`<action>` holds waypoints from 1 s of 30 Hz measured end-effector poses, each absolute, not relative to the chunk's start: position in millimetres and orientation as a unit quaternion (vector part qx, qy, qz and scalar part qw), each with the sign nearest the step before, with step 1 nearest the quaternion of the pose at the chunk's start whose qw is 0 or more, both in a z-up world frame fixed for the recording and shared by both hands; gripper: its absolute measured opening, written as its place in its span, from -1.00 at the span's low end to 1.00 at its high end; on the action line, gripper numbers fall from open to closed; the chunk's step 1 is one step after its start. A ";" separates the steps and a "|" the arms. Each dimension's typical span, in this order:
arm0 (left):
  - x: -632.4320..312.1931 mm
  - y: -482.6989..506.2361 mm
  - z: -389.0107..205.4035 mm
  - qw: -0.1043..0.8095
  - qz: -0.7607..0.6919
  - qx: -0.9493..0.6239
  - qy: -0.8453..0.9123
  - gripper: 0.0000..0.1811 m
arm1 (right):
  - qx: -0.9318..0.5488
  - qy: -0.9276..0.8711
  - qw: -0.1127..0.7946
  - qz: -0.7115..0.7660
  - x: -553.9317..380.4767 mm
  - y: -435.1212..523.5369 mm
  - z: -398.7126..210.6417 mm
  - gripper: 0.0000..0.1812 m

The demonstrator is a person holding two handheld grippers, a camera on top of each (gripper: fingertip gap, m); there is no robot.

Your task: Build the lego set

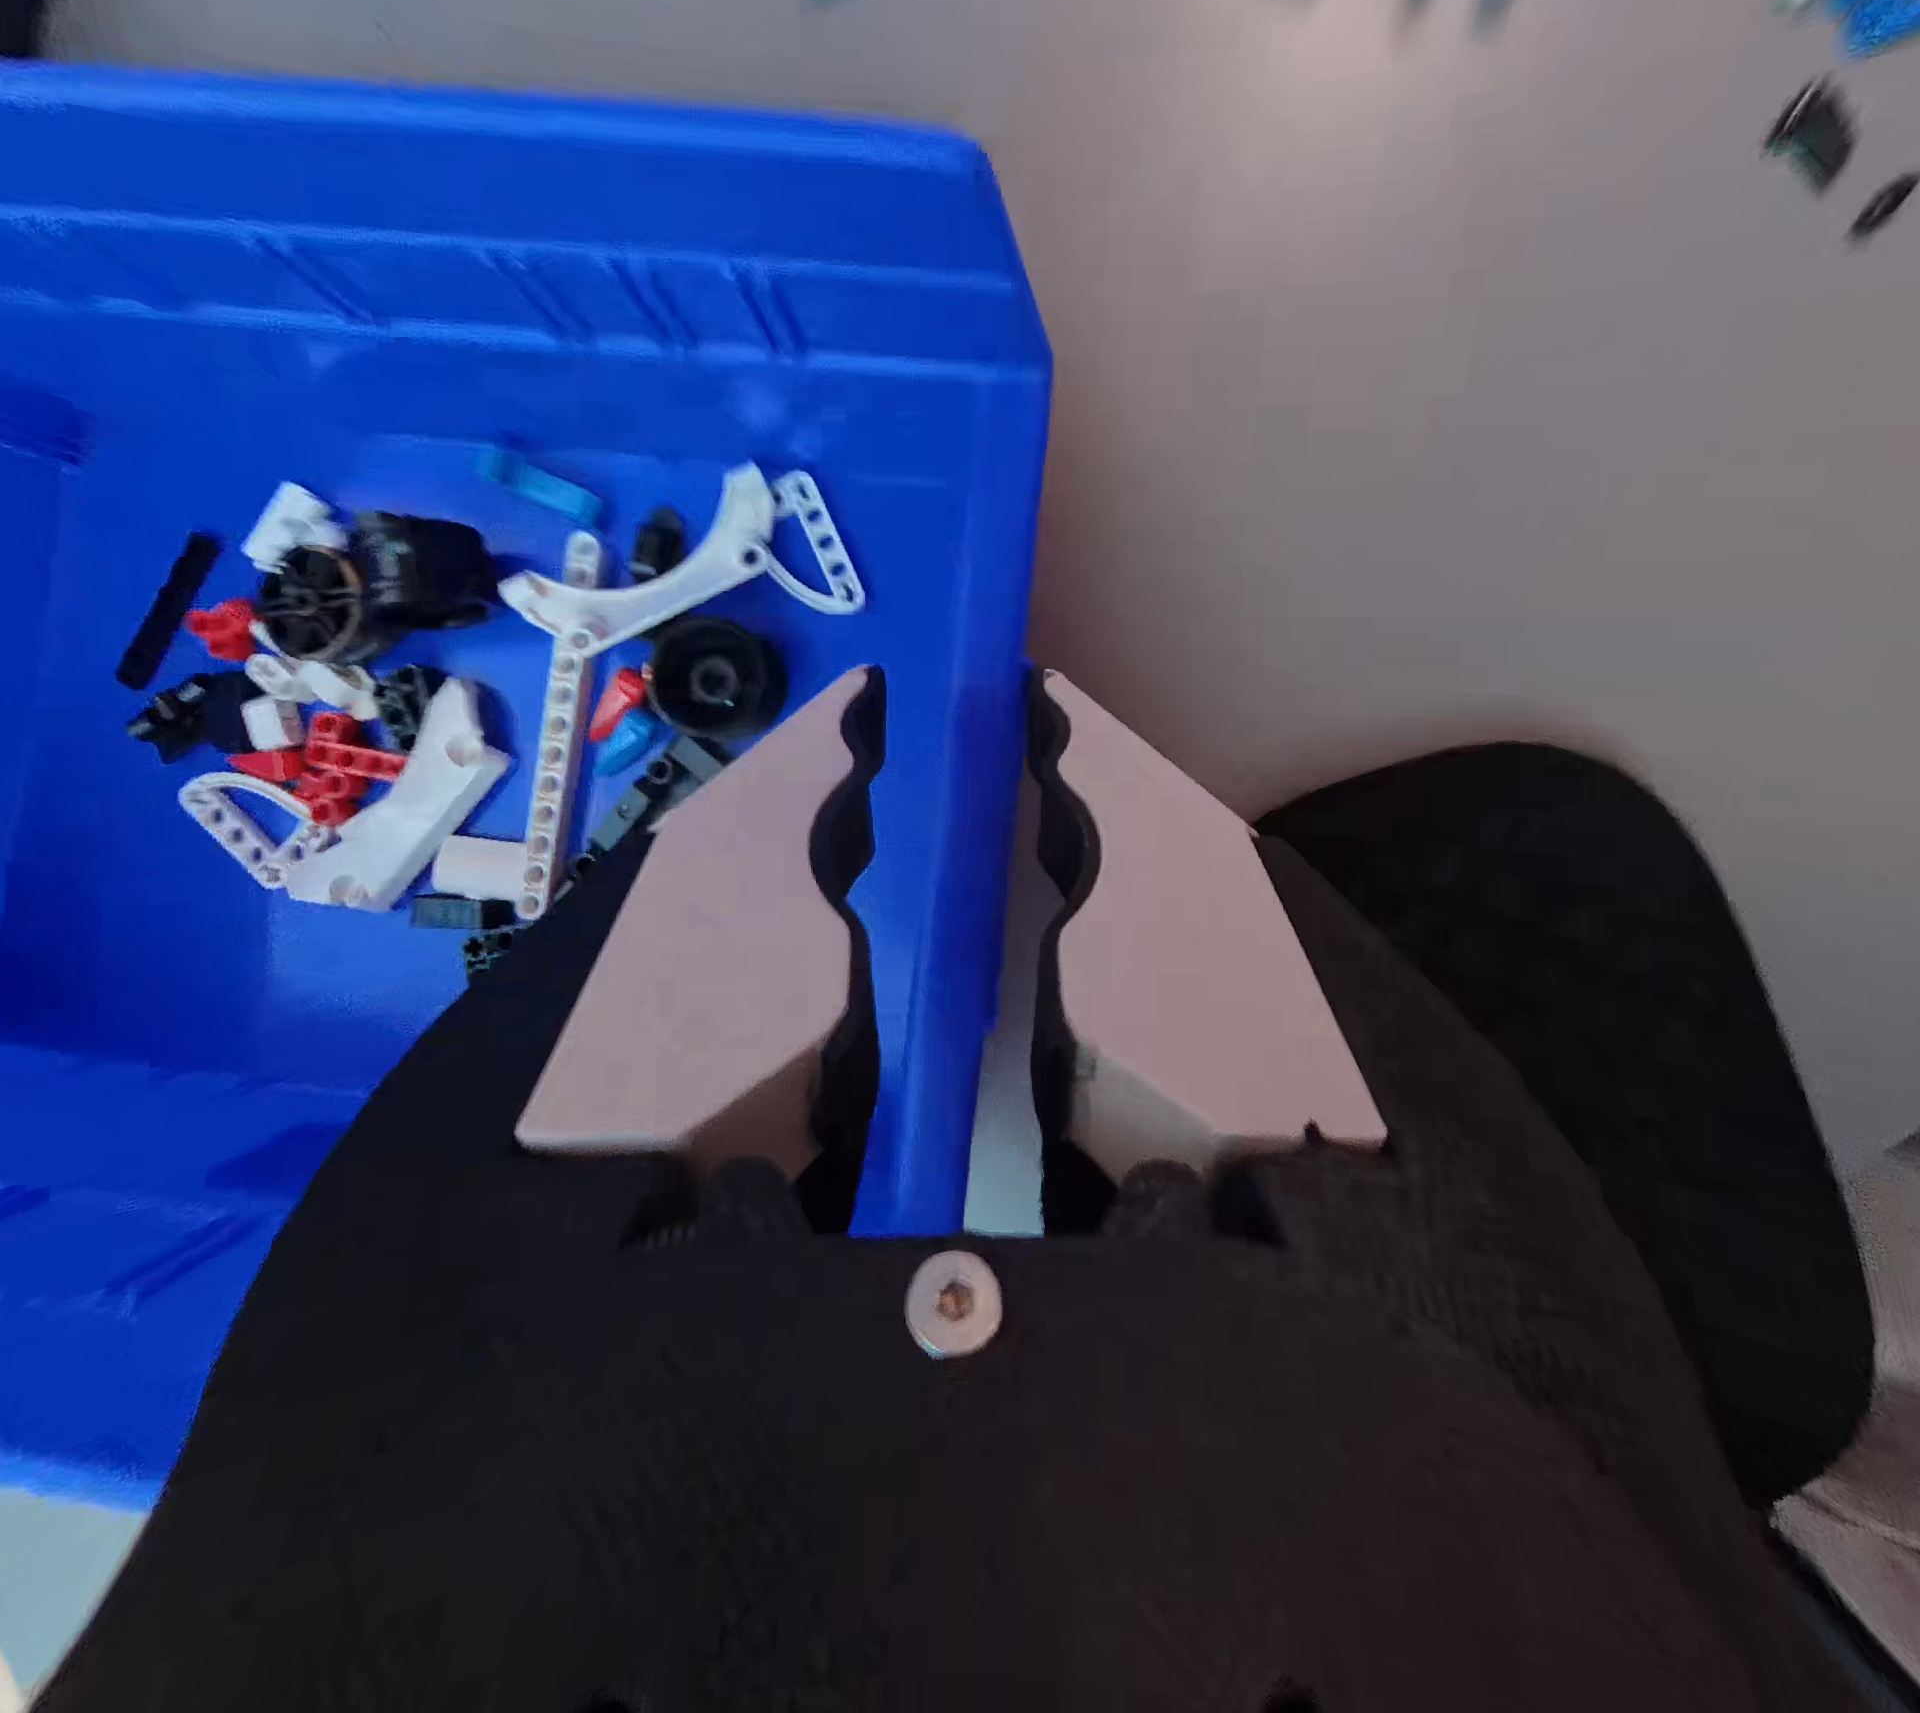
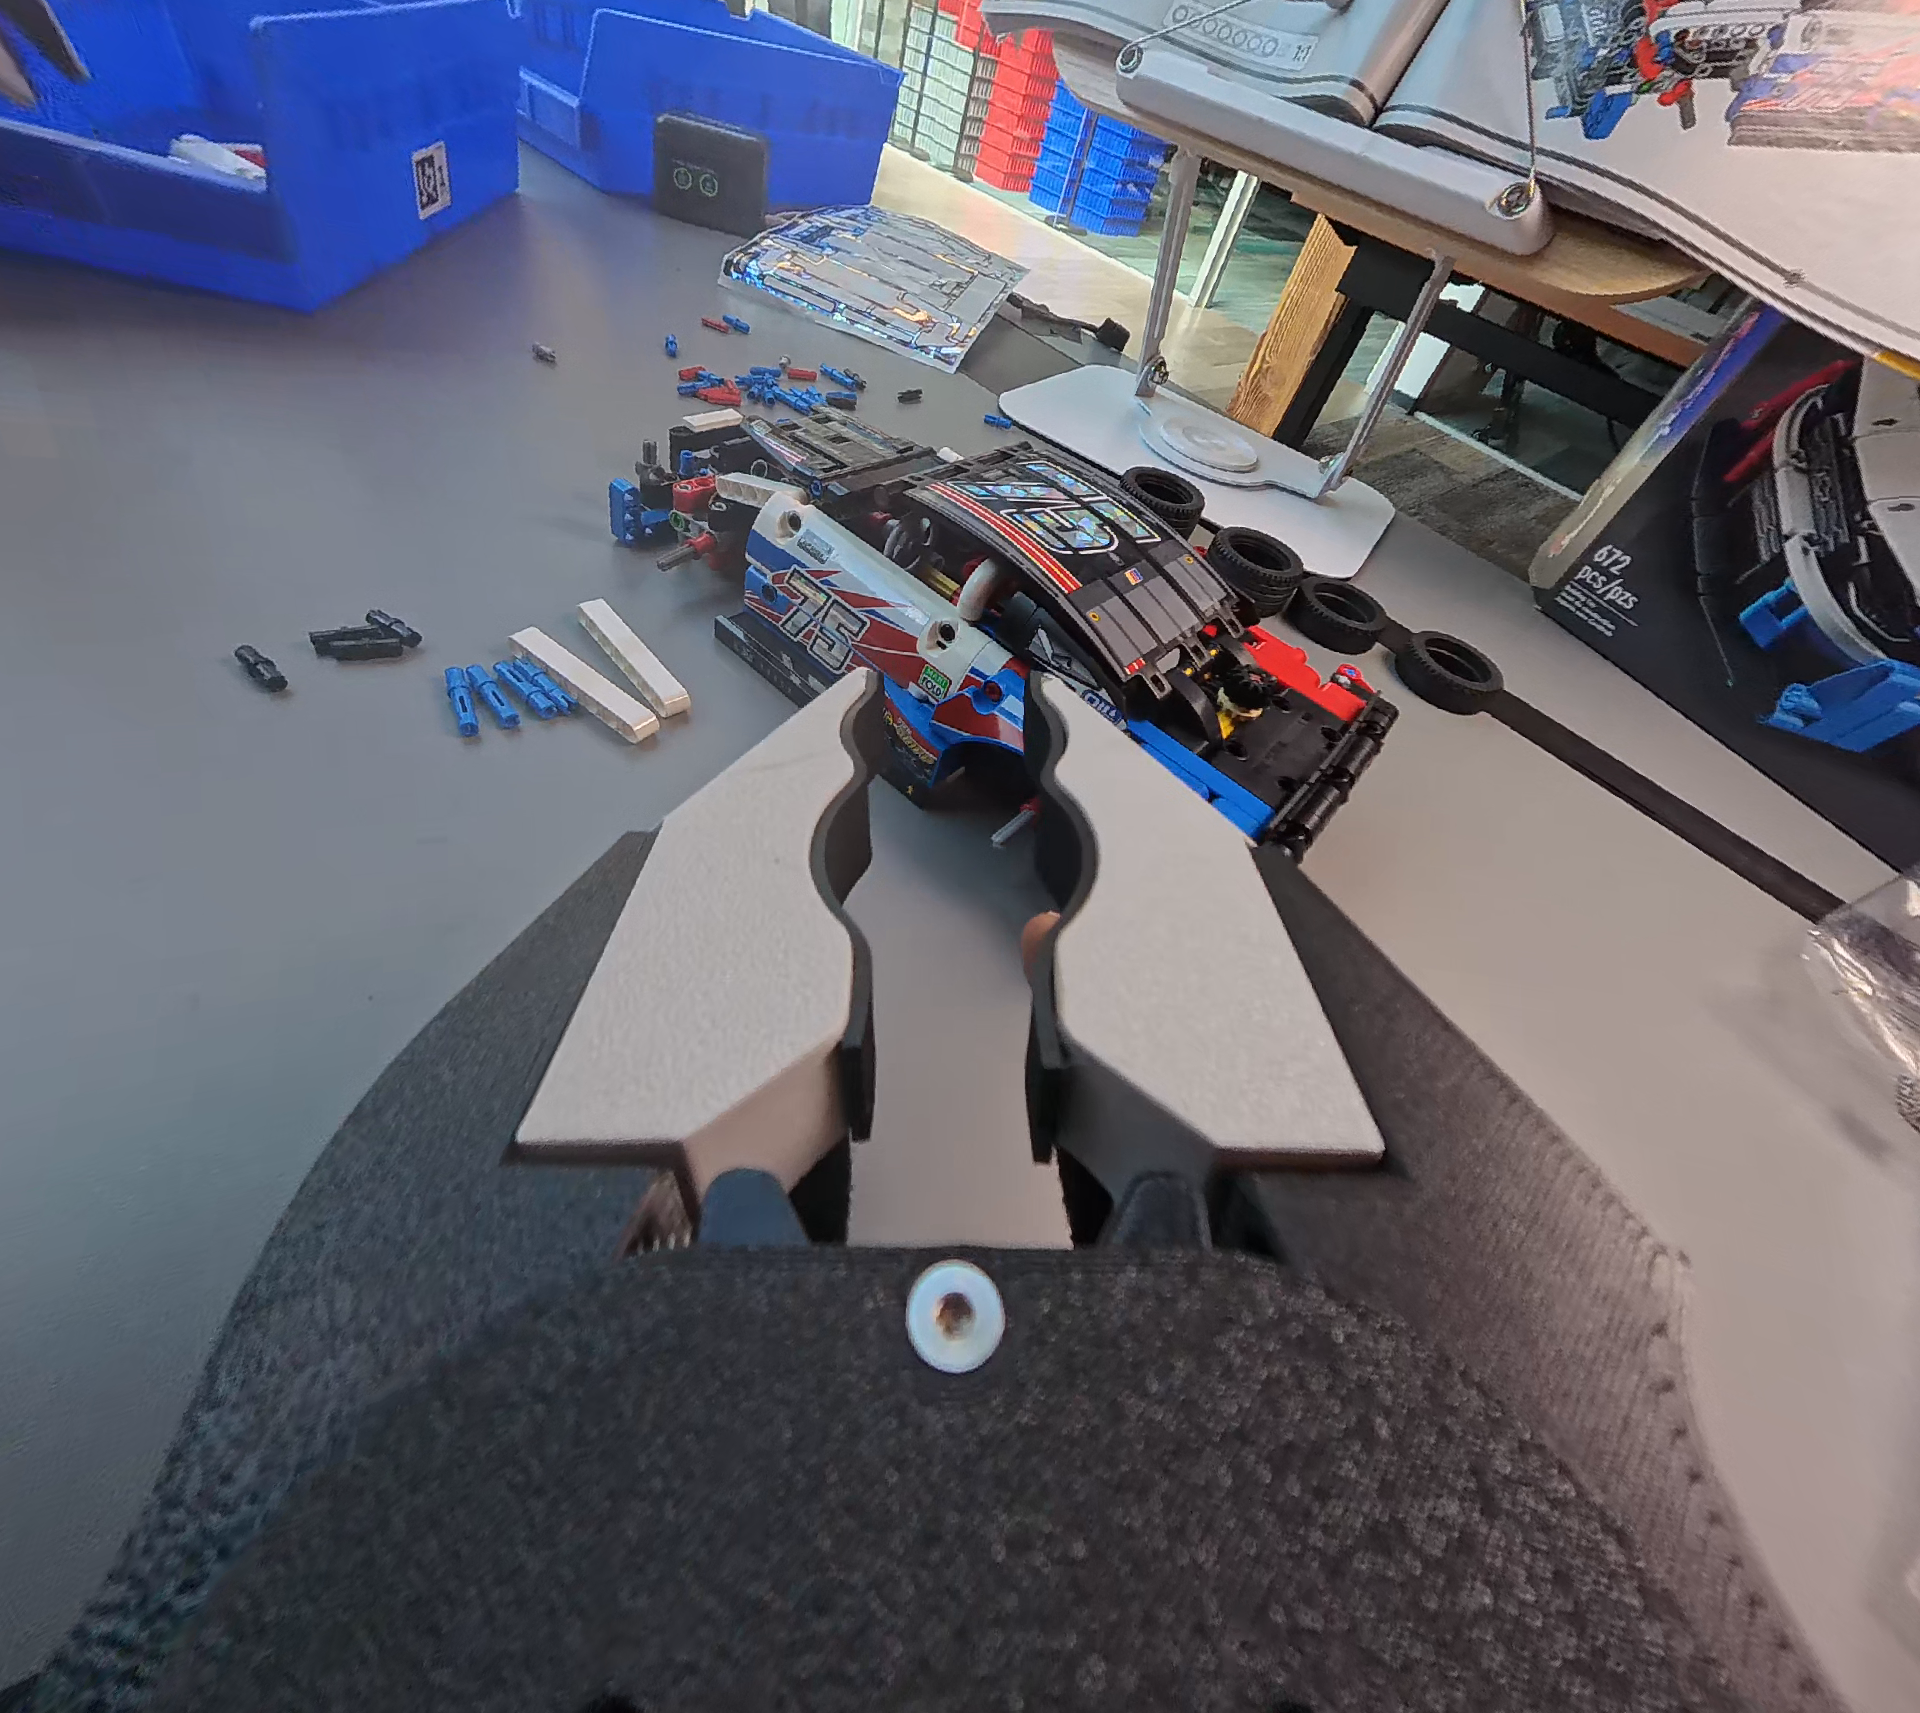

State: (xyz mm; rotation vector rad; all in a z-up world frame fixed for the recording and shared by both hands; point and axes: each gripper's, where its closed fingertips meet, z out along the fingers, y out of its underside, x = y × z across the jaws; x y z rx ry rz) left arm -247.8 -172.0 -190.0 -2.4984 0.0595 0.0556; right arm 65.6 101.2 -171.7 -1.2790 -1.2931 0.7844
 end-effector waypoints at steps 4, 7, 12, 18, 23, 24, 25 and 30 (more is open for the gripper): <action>-320.6 -168.2 -117.6 0.424 0.043 -0.903 -0.059 -0.71 | -0.540 -0.546 0.547 0.333 65.2 101.3 -171.8 -0.73; -392.9 -176.0 -134.5 0.348 0.080 -0.928 -0.106 -0.72 | -0.540 -0.548 0.546 0.332 64.4 100.9 -173.0 -0.73; -433.8 -177.3 -210.0 0.159 0.054 -0.983 -0.076 -0.84 | -0.544 -0.542 0.552 0.325 66.6 104.0 -171.8 -0.73; -437.1 -175.3 -246.2 0.078 0.031 -0.995 -0.055 -0.87 | -0.553 -0.534 0.552 0.323 69.1 110.0 -173.5 -0.73; -441.2 -169.8 -249.1 0.076 0.039 -0.995 -0.052 -0.92 | -0.555 -0.540 0.544 0.323 67.1 109.5 -177.5 -0.73; -442.8 -169.9 -249.4 0.072 0.042 -0.995 -0.053 -0.91 | -0.554 -0.540 0.545 0.323 67.1 109.3 -177.5 -0.73; -443.0 -170.0 -249.7 0.069 0.041 -0.995 -0.055 -0.90 | -0.554 -0.540 0.545 0.323 67.3 109.2 -176.9 -0.73; -440.4 -169.0 -249.8 0.064 0.031 -0.996 -0.052 -0.87 | -0.554 -0.536 0.549 0.325 68.6 110.0 -174.6 -0.73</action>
